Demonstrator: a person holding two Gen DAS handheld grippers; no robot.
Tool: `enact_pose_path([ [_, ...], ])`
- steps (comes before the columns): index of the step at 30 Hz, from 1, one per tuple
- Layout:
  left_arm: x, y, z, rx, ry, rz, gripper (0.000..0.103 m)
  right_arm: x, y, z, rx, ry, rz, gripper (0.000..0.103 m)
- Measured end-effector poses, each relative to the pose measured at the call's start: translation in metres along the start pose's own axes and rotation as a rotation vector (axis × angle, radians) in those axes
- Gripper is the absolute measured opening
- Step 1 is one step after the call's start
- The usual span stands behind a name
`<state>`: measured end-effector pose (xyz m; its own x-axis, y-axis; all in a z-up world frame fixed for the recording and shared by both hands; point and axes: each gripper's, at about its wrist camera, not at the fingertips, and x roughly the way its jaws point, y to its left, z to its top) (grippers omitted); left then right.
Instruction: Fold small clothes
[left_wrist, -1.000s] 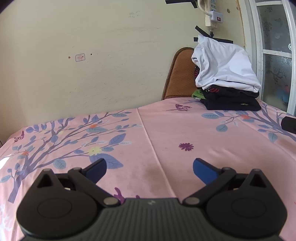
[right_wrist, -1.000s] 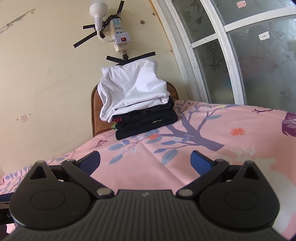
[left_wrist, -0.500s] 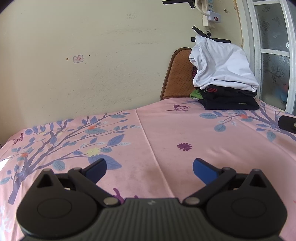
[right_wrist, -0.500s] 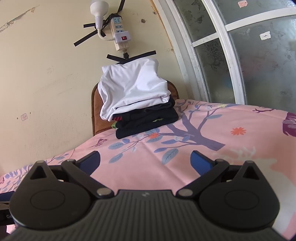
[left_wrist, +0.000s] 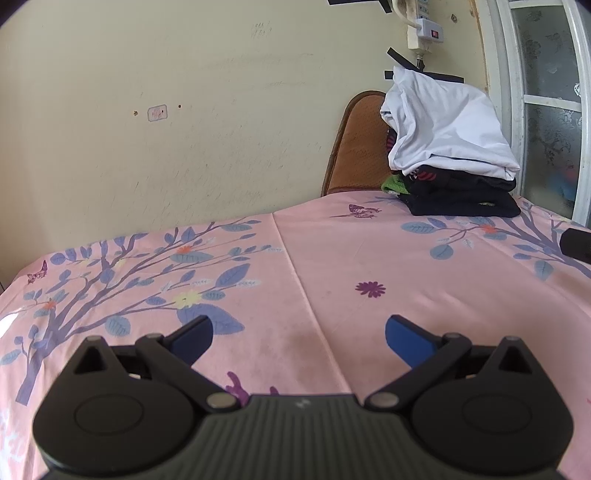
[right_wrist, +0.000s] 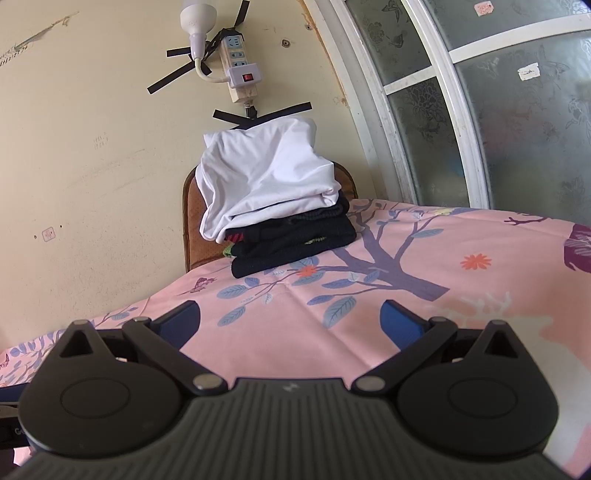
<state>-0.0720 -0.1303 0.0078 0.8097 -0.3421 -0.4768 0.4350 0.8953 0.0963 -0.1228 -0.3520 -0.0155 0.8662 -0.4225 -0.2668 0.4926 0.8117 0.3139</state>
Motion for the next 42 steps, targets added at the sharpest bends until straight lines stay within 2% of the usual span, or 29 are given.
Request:
enact_pose_path([
  [15, -0.001, 0.003, 0.000, -0.002, 0.009, -0.007, 0.103, 0.000, 0.000, 0.000, 0.000, 0.000, 0.001, 0.103],
  [24, -0.003, 0.002, 0.001, 0.008, 0.000, 0.016, 0.103, -0.002, -0.001, 0.001, 0.004, -0.003, 0.001, 0.103],
  [28, -0.001, 0.004, 0.001, 0.001, 0.019, -0.005, 0.103, -0.001, -0.001, 0.001, 0.004, -0.003, 0.002, 0.103],
  [39, -0.011, -0.002, 0.001, 0.027, -0.036, 0.006, 0.103, -0.001, -0.001, 0.001, 0.004, -0.003, 0.002, 0.103],
  [42, -0.009, -0.003, 0.000, 0.031, -0.001, -0.002, 0.103, -0.001, -0.002, 0.001, 0.004, -0.002, 0.003, 0.103],
])
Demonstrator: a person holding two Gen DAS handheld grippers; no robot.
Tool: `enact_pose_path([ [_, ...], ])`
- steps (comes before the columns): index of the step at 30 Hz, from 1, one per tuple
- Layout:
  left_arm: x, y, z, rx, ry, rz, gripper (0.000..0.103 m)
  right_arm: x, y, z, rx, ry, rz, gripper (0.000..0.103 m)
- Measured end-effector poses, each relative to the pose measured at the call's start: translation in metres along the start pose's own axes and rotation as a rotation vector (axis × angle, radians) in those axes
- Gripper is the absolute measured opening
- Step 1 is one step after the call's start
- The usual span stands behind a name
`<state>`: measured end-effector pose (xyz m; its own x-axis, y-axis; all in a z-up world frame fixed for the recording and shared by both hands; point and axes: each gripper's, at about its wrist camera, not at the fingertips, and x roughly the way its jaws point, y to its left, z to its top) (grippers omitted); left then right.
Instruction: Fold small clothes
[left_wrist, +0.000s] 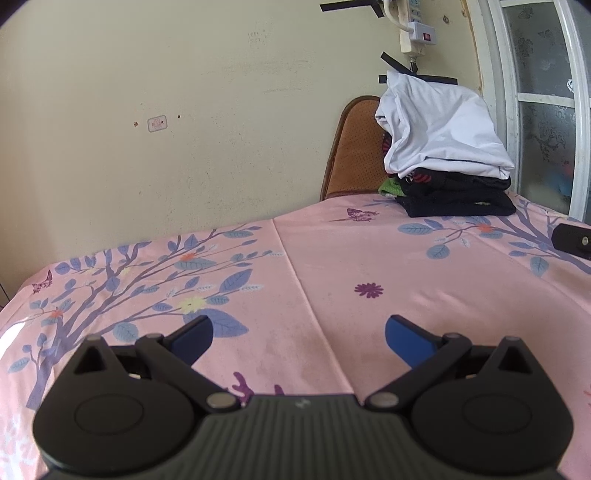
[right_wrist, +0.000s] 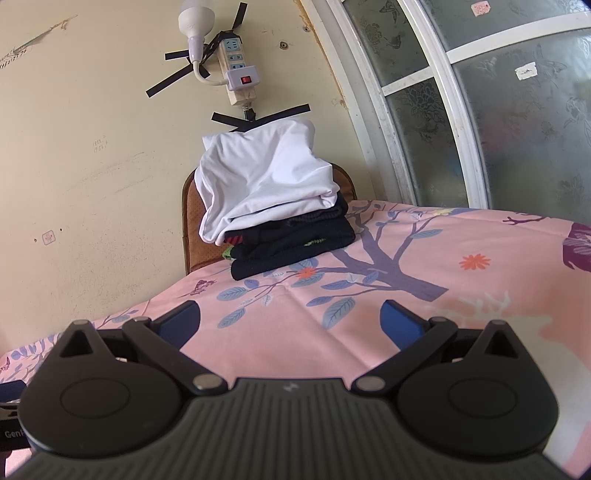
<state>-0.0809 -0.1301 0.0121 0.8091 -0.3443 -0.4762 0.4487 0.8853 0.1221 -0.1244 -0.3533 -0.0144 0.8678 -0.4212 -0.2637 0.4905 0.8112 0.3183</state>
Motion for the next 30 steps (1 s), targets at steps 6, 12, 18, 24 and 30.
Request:
enact_pose_path([
  [6, 0.0038, 0.0022, -0.0012, -0.019, 0.050, -0.024, 0.103, 0.0001, 0.0000, -0.0001, 0.000, 0.000, 0.000, 0.103],
  [12, 0.0061, 0.0071, -0.0006, -0.050, 0.075, -0.018, 0.103, 0.0001, 0.0003, -0.0003, 0.000, 0.000, -0.001, 0.103],
  [18, 0.0060, 0.0034, -0.0012, -0.031, 0.078, -0.009, 0.103, -0.0003, 0.0005, 0.0009, -0.001, 0.002, -0.002, 0.103],
  [24, 0.0059, 0.0018, -0.0016, -0.015, 0.077, -0.004, 0.103, 0.0000, 0.0006, 0.0007, -0.001, 0.002, -0.002, 0.103],
  [30, 0.0033, 0.0006, -0.0030, 0.005, 0.058, -0.002, 0.103, 0.0000, 0.0009, 0.0006, -0.001, 0.001, -0.004, 0.103],
])
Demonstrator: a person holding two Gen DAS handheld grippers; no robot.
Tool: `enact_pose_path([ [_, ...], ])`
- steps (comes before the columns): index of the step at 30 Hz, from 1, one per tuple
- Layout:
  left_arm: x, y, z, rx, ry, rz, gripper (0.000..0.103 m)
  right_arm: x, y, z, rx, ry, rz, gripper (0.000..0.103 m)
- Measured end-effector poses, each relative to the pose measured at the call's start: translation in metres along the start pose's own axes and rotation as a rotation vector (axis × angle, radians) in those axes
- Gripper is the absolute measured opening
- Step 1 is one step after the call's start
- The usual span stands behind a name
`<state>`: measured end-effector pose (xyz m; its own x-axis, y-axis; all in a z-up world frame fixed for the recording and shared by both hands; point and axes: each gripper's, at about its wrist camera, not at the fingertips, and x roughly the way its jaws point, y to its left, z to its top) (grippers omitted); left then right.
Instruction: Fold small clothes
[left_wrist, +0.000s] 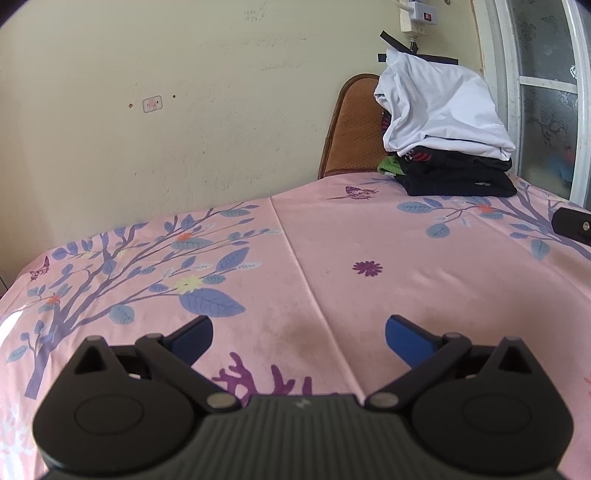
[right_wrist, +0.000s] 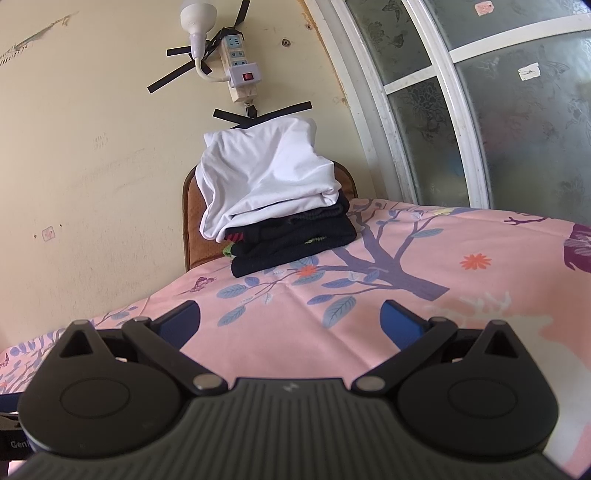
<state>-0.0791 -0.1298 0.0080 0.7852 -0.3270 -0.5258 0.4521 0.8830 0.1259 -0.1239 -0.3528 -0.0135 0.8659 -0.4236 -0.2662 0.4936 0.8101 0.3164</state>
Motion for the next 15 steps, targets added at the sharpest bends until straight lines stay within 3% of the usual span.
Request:
enact_pose_path([
  [15, -0.0005, -0.0010, -0.0003, 0.009, 0.001, -0.005, 0.103, -0.0002, -0.0002, -0.0003, -0.001, 0.000, 0.001, 0.103],
])
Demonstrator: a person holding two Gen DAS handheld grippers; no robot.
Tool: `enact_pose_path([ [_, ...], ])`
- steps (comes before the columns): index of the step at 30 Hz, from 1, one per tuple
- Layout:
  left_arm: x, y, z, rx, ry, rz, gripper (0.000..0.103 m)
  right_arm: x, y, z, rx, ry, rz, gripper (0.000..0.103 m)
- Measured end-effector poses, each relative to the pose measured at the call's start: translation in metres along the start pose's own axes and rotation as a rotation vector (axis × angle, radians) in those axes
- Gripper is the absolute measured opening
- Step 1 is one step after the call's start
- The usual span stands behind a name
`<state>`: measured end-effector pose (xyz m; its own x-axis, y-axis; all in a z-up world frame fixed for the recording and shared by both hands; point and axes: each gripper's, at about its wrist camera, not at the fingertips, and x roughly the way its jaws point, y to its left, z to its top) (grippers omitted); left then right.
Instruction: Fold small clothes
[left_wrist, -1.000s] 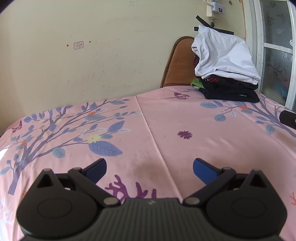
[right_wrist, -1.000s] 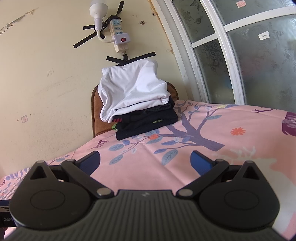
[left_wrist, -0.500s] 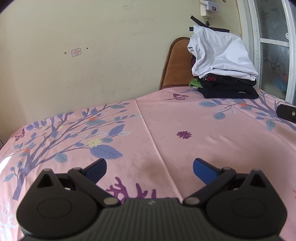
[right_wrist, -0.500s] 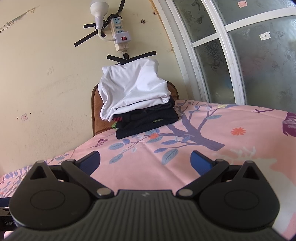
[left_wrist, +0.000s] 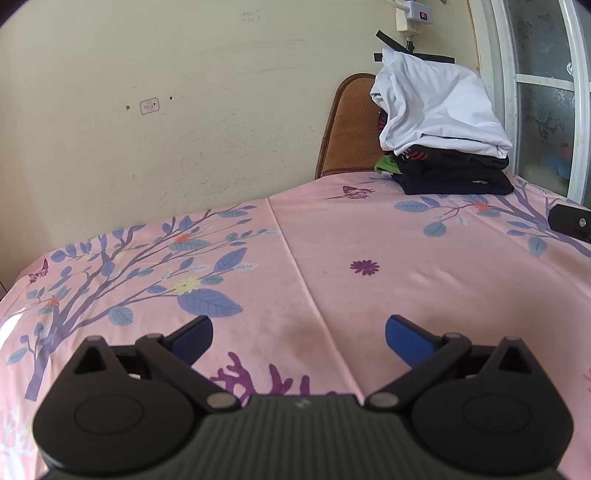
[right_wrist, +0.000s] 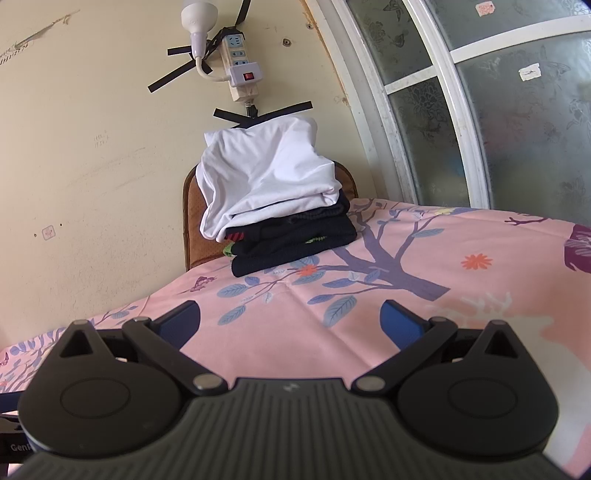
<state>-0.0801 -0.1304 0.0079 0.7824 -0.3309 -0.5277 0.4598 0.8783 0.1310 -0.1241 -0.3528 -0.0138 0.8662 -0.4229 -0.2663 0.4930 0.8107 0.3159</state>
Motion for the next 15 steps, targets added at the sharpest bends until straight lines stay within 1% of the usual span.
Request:
enact_pose_path([
  [15, -0.0016, -0.0013, -0.0002, 0.007, -0.008, 0.008, 0.103, 0.0001, -0.0006, 0.0003, -0.001, 0.001, 0.002, 0.103],
])
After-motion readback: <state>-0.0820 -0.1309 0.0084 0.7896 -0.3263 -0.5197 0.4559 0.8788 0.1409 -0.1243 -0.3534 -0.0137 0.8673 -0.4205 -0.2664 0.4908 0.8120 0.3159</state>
